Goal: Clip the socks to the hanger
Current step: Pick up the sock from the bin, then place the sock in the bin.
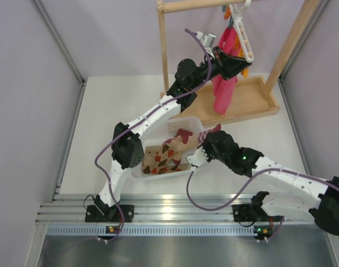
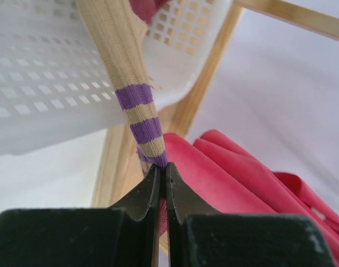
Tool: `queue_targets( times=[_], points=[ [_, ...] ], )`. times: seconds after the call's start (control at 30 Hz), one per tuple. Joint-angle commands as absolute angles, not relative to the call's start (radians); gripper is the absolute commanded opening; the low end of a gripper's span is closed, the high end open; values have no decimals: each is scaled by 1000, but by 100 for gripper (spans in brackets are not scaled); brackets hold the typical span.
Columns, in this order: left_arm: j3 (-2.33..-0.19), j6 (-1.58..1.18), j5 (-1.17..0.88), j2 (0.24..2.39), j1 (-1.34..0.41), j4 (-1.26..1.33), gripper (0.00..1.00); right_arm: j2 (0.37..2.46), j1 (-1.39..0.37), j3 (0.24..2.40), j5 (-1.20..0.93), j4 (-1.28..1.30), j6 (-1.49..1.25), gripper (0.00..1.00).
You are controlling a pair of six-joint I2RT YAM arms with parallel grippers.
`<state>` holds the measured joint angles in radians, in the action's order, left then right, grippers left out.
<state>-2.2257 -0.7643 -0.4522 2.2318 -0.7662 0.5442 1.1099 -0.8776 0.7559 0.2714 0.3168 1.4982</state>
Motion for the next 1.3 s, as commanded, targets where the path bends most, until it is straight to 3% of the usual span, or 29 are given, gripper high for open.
queue_targets(
  times=[0.0, 0.33, 0.53, 0.77, 0.93, 1.03, 1.07, 1.27],
  points=[
    [-2215, -778, -434, 2163, -752, 548, 0, 973, -858, 687, 301, 81, 1583, 0],
    [-2195, -819, -474, 2160, -749, 580, 0, 758, -657, 575, 56, -114, 1777, 0],
    [-2186, -824, -492, 2154, -747, 580, 0, 707, -370, 589, -441, -28, 1972, 0],
    [-2178, -842, -526, 2154, -747, 604, 0, 816, -115, 704, -831, 35, 2204, 0],
    [-2175, -838, -531, 2149, -742, 607, 0, 880, -80, 822, -1062, 141, 2298, 0],
    [-2177, -834, -526, 2149, -744, 603, 0, 946, -80, 949, -1228, 447, 2545, 0],
    [-2178, -836, -523, 2151, -742, 603, 0, 978, -106, 986, -1223, 729, 2672, 0],
    [-2221, -803, -570, 2167, -742, 513, 0, 1109, -248, 907, -1187, 620, 2752, 0]
  ],
)
